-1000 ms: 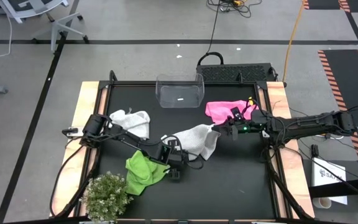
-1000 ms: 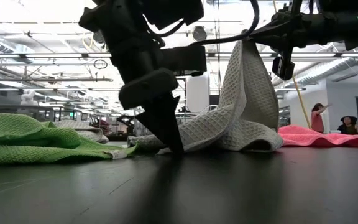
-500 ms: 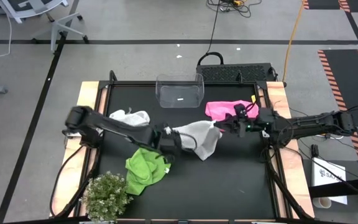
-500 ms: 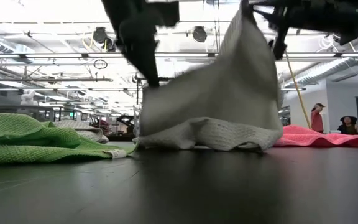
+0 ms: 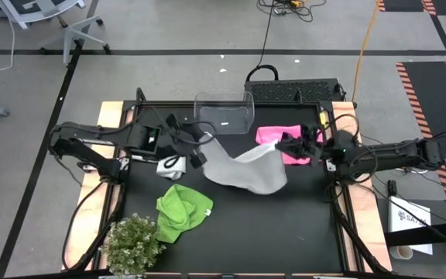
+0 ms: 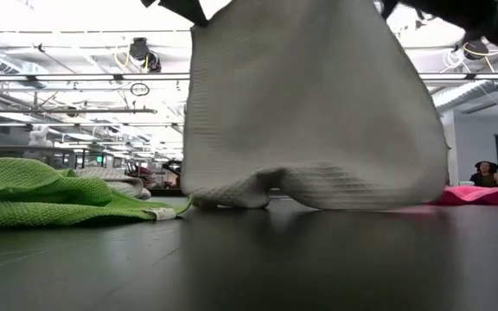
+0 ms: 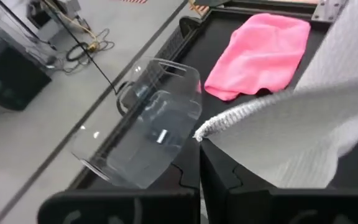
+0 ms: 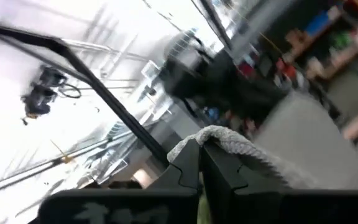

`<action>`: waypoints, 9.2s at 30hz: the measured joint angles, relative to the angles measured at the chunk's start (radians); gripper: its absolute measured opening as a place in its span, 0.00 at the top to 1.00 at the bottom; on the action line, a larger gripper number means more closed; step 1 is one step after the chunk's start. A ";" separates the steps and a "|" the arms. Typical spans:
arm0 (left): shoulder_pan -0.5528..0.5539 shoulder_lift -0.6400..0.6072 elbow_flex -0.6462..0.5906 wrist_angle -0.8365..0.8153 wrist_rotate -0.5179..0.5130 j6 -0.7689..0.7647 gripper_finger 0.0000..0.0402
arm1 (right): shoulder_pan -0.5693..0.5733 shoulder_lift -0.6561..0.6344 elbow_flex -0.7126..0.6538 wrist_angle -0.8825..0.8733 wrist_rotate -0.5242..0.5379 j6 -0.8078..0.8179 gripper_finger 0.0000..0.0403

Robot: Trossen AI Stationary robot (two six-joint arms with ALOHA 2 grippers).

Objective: Fold microfiber towels
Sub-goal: Fold the right gray microfiber cloth

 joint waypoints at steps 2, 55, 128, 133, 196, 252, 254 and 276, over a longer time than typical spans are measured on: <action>0.013 0.000 0.025 -0.002 -0.031 0.045 1.00 | -0.058 0.000 0.078 -0.091 -0.064 -0.050 1.00; -0.248 0.273 0.247 -0.394 0.504 -0.421 1.00 | 0.429 0.026 0.192 -1.027 -0.135 0.224 1.00; 0.196 0.382 -0.100 -0.049 0.400 -0.246 0.78 | -0.036 0.026 -0.013 -1.130 0.320 -0.041 0.76; 0.123 0.382 -0.112 -0.037 0.411 -0.252 0.78 | 0.023 0.028 -0.013 -1.125 0.260 -0.033 0.84; -0.218 0.546 -0.123 0.004 0.276 0.088 0.78 | 0.254 0.289 0.188 -1.327 -0.029 -0.685 0.63; -0.112 0.535 -0.118 -0.103 0.351 -0.190 0.99 | 0.327 0.377 0.210 -1.363 0.246 -0.548 0.99; -0.096 0.535 -0.113 -0.110 0.347 -0.199 1.00 | 0.320 0.360 0.210 -1.365 0.263 -0.540 1.00; 0.124 0.394 -0.111 -0.115 0.168 -0.179 1.00 | 0.035 0.294 0.209 -1.328 0.270 -0.540 1.00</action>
